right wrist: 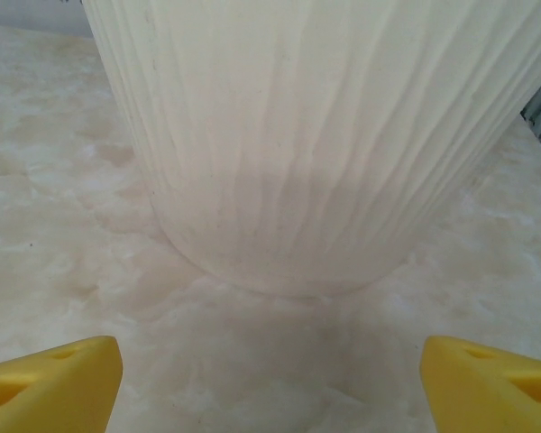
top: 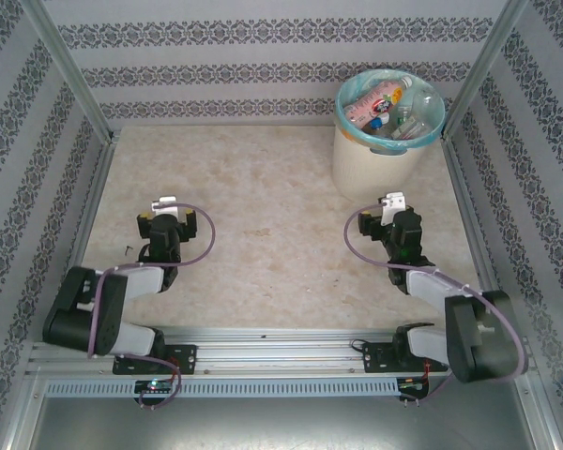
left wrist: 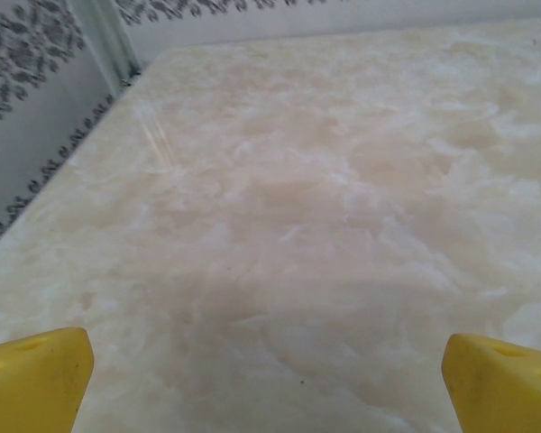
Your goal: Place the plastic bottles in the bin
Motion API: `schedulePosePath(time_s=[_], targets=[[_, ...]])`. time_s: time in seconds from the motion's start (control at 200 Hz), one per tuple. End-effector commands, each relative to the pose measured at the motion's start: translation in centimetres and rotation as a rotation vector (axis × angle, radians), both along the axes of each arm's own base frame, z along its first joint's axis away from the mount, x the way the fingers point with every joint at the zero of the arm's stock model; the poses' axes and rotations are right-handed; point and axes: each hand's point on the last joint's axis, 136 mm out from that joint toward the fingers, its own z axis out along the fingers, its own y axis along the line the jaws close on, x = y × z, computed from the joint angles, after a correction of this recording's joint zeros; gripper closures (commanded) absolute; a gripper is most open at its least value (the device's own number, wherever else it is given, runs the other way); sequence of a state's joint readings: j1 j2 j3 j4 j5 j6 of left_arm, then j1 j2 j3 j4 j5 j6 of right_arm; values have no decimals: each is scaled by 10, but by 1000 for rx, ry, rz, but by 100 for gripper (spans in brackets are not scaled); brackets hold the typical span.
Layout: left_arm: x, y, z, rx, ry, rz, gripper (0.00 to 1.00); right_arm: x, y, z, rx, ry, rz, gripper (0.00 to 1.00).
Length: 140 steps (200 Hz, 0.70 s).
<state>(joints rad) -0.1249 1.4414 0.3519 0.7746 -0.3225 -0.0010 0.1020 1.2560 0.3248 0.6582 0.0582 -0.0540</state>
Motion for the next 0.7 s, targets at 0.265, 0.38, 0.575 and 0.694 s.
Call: schedulePosePath(time_s=[0.265,0.38,0.575,0.694], targets=[[20,0,-3,-125,-102,-138,0,4,-26,-2,134,-225,-45,13],[22,8,-6,-124,-78,-86,0,11,-59,-8,133,-159,-258,10],[22,8,-6,-125,-78,-84,0,21,-55,-12,84,-114,-275,2],[22,8,-6,-124,-75,-85,0,27,-47,-14,67,-84,-235,2]])
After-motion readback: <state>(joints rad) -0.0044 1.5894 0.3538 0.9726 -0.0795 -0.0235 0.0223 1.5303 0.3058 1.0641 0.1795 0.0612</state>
